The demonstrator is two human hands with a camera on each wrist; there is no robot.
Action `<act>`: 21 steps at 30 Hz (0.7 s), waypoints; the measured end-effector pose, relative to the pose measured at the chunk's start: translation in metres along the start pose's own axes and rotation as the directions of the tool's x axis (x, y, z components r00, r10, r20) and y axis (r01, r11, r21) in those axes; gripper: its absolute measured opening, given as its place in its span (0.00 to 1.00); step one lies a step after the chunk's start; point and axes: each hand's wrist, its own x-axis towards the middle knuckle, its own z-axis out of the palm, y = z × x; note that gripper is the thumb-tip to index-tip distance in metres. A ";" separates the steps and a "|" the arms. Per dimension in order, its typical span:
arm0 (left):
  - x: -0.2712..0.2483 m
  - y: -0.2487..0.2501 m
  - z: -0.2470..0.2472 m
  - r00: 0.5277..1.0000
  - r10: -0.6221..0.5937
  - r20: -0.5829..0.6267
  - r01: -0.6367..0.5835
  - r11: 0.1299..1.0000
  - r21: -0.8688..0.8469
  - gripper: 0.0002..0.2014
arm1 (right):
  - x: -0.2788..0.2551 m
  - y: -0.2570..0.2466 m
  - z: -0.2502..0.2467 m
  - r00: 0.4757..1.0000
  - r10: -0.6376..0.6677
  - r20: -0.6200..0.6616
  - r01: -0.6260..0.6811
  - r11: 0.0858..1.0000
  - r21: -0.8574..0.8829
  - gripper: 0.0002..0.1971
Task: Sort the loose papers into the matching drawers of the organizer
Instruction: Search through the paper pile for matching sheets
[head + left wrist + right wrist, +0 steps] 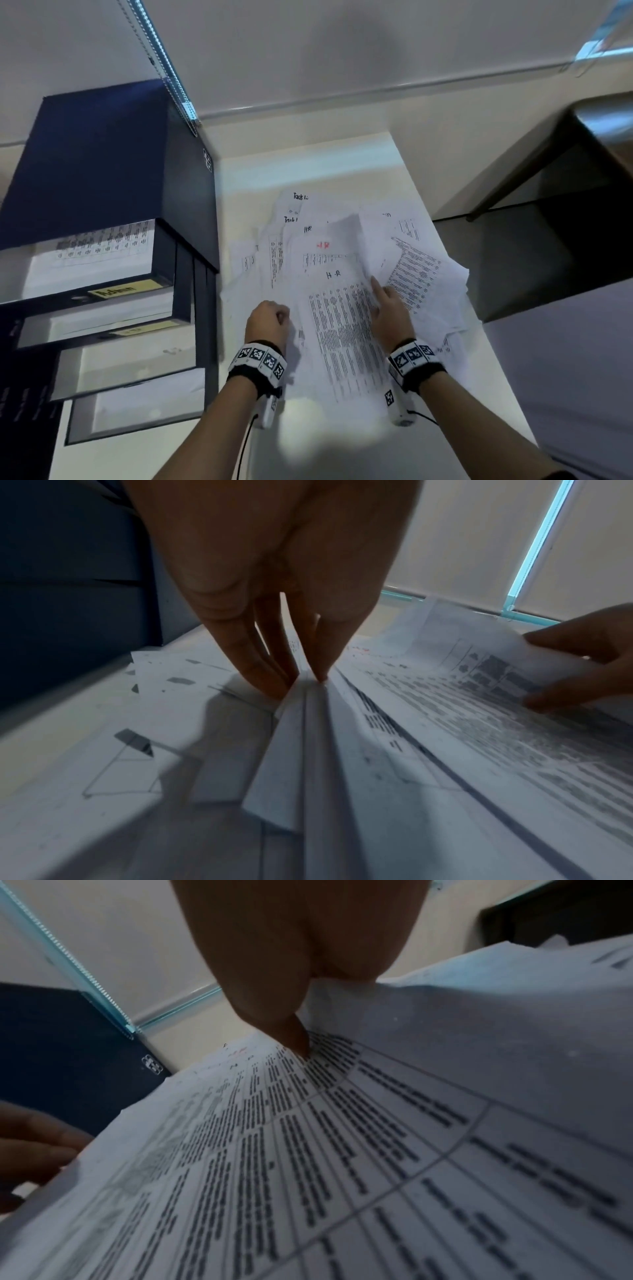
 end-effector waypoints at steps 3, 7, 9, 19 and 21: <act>-0.004 -0.004 0.007 0.997 0.074 -0.022 -0.074 0.997 0.014 0.10 | 0.001 -0.001 0.008 0.998 0.035 0.047 -0.032 0.998 -0.047 0.34; 0.009 0.003 0.018 0.994 0.106 -0.003 -0.106 0.994 0.030 0.13 | -0.002 -0.012 0.008 0.987 0.099 0.125 -0.090 0.993 -0.076 0.32; 0.017 0.011 0.020 0.998 0.070 0.004 -0.070 0.997 -0.043 0.15 | 0.002 -0.016 0.006 0.983 0.156 0.098 -0.153 0.987 -0.039 0.33; 0.034 0.026 0.017 0.985 0.172 -0.011 -0.171 0.985 0.035 0.25 | 0.018 -0.024 -0.003 0.965 0.242 0.102 -0.243 0.970 0.000 0.44; 0.032 0.029 0.015 0.986 0.166 -0.031 -0.164 0.984 0.075 0.26 | 0.019 -0.027 -0.003 0.966 0.240 0.095 -0.241 0.971 -0.006 0.45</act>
